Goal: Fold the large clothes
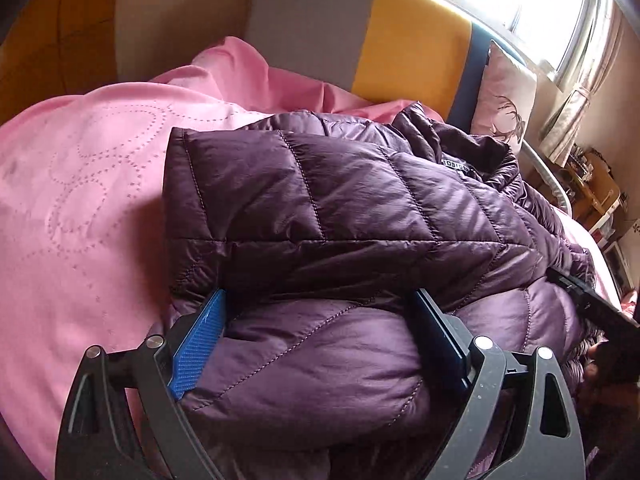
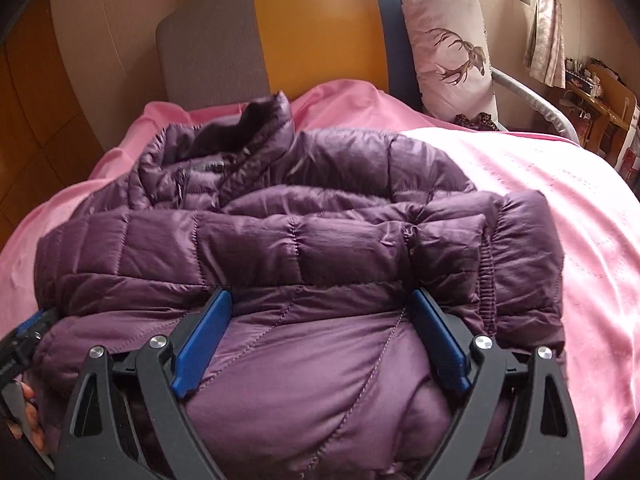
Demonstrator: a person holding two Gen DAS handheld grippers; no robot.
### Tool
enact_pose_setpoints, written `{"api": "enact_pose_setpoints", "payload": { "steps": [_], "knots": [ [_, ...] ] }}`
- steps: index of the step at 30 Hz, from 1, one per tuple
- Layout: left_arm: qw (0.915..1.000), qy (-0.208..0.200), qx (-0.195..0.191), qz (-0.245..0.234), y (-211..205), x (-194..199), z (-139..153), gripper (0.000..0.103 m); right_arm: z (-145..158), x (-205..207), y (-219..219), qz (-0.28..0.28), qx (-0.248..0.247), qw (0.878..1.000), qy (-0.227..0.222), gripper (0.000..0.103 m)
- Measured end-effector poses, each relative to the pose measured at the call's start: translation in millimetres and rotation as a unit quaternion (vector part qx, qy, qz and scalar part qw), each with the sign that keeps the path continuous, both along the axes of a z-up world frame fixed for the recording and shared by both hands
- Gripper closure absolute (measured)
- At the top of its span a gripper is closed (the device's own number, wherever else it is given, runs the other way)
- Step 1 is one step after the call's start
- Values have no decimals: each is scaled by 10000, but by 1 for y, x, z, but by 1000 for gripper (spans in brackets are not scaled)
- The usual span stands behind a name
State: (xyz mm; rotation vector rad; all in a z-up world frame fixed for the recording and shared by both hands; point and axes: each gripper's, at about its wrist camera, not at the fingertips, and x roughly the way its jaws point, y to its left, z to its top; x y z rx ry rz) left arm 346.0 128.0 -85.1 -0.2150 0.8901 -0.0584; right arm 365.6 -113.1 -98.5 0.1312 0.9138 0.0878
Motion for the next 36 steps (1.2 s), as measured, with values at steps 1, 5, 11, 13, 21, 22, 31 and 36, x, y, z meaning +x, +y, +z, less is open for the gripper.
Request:
{"api": "enact_pose_setpoints", "payload": {
  "steps": [1, 5, 11, 13, 21, 22, 31, 36],
  "knots": [
    [10000, -15, -18, 8, 1, -1, -2, 13, -4, 1, -1, 10, 20, 10000, 6, 13],
    [10000, -24, 55, 30, -2, -1, -5, 13, -13, 4, 1, 27, -86, 10000, 21, 13],
    [9989, -212, 371, 174, -7, -7, 23, 13, -15, 3, 5, 34, -156, 9999, -25, 11],
    [9975, -529, 469, 76, -12, -7, 42, 13, -15, 3, 5, 34, -153, 9999, -35, 11],
    [9984, -227, 504, -139, -35, 54, 39, 13, -15, 2, 5, 33, -146, 9999, -61, 11],
    [9989, -36, 455, -41, -32, 64, 29, 13, -15, 2, 5, 34, -143, 9999, -64, 11],
    [9989, 139, 430, 73, -23, 64, 0, 12, -14, 2, 5, 61, -147, 9998, -97, 10],
    [9989, -257, 381, 10, -32, 14, 33, 12, -15, 3, 5, 62, -136, 9998, -104, 10]
  ]
}}
